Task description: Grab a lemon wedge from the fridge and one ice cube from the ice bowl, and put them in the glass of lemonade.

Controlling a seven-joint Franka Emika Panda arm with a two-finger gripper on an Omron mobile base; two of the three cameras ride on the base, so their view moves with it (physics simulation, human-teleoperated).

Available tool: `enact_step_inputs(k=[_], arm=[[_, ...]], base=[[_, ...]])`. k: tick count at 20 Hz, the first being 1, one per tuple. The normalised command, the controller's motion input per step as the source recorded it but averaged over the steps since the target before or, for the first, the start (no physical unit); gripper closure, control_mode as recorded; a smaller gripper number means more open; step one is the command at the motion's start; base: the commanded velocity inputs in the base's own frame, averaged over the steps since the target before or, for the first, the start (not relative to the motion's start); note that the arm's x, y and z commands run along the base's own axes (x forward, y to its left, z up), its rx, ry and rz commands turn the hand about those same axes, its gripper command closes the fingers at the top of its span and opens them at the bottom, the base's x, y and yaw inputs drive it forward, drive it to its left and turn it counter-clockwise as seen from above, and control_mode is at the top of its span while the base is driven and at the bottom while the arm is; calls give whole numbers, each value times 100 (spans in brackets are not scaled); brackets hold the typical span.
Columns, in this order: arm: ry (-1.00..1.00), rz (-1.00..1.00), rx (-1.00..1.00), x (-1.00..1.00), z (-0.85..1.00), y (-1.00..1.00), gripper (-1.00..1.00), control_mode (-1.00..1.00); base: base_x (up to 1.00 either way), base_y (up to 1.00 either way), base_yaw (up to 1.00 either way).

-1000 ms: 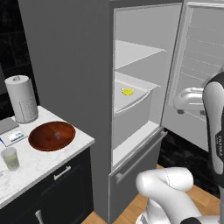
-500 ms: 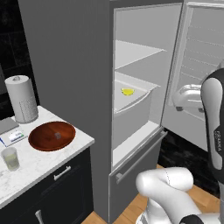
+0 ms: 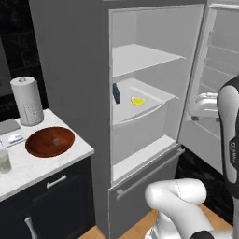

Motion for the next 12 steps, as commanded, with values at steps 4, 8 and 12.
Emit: enact_step_inputs(k=[4,8,12], arm=[[0,0,0,0,0,0,-100,100],[0,0,0,0,0,0,-100,100],[0,0,0,0,0,0,-100,100]], base=[[7,-66,54],[29,-44,48],[22,-31,31]])
